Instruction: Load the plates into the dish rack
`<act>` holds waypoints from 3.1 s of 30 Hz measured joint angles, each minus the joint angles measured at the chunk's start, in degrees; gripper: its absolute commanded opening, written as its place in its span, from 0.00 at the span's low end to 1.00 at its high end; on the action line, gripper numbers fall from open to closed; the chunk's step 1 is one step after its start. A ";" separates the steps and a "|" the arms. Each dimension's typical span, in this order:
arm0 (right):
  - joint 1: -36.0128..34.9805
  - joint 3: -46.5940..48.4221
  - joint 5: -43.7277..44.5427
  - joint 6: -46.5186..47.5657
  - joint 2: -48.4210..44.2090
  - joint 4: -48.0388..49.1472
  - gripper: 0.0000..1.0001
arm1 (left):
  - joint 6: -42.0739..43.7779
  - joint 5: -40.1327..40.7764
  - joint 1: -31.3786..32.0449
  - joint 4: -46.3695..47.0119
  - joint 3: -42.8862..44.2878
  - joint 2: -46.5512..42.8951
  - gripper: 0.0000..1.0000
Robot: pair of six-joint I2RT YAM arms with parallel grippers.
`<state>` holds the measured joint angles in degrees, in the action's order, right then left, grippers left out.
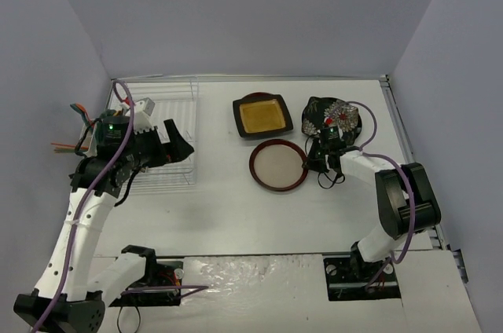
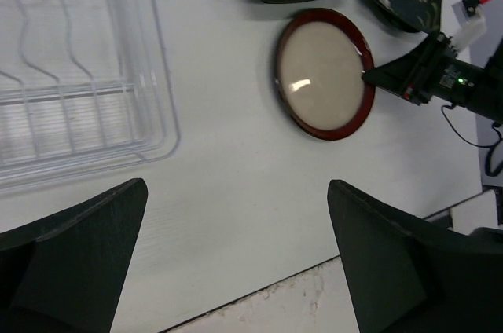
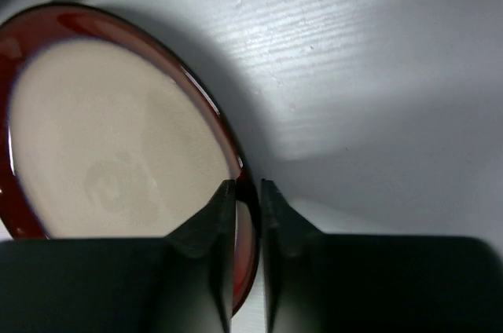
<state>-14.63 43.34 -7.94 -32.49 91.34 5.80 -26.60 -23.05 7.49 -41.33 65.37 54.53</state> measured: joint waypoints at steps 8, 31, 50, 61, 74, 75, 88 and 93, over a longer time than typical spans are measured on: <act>-0.10 -2.24 -2.88 -3.51 0.10 5.60 0.00 | -8.84 2.55 13.27 6.74 -4.46 1.34 0.97; 1.48 -5.51 -11.60 -19.34 -11.15 -3.23 0.00 | -32.79 7.87 31.62 27.12 -10.85 28.51 0.97; 1.89 -10.21 -15.29 -24.82 -16.20 -3.92 0.00 | -47.24 7.88 34.05 40.27 -10.85 43.79 0.94; 2.25 -12.86 -16.89 -25.69 -19.11 -4.10 0.00 | -53.19 8.55 34.95 47.91 -10.80 46.89 0.72; 4.53 -18.34 -16.67 -26.23 -23.59 -4.88 0.16 | -59.49 10.08 35.35 60.11 -16.94 46.50 0.00; 4.85 -18.51 -16.51 -26.10 -24.08 -4.89 0.22 | -59.32 10.06 35.33 61.17 -16.97 46.05 0.00; 5.64 -13.80 -17.78 -18.42 -30.62 -12.79 0.91 | -54.65 13.13 37.08 57.19 -16.01 42.10 0.00; 6.08 -3.04 -14.42 -13.27 -31.90 -19.44 0.94 | -47.60 15.38 37.21 45.74 -12.45 37.09 0.00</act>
<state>-8.54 40.30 -22.36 -45.76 59.44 -13.65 -74.20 -7.67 44.71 4.40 52.92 91.62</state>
